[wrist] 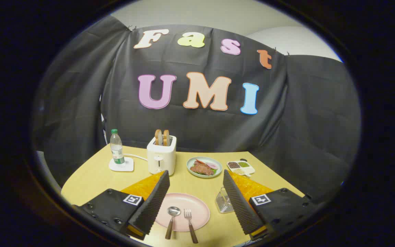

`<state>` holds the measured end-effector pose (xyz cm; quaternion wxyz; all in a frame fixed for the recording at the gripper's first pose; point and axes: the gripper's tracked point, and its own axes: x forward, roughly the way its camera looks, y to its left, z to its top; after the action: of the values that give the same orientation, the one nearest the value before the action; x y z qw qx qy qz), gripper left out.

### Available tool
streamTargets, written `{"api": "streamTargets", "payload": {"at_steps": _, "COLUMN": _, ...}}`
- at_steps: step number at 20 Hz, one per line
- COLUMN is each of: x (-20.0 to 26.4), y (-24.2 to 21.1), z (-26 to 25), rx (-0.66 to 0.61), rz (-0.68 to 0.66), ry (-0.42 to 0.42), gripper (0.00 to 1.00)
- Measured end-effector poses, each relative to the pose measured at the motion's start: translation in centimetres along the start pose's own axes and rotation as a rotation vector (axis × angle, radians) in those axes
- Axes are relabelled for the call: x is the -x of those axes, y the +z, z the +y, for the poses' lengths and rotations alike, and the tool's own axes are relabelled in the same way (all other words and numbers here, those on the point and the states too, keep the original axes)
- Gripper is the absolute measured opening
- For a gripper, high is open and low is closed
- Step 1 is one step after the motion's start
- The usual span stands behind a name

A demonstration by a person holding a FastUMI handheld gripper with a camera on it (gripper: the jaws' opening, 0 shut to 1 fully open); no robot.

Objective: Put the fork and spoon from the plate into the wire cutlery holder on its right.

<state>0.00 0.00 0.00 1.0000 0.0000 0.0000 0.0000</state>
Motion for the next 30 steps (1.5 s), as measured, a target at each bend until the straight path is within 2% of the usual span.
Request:
{"api": "streamTargets", "payload": {"at_steps": 18, "x": 0.9, "y": -2.2, "z": -0.5, "rx": -0.009, "rz": 0.029, "ry": 0.001, "gripper": 0.99}}
{"api": "streamTargets", "payload": {"at_steps": 30, "x": 1.6, "y": -9.2, "z": 0.9, "rx": 0.002, "rz": 0.152, "ry": 0.049, "gripper": 0.99}}
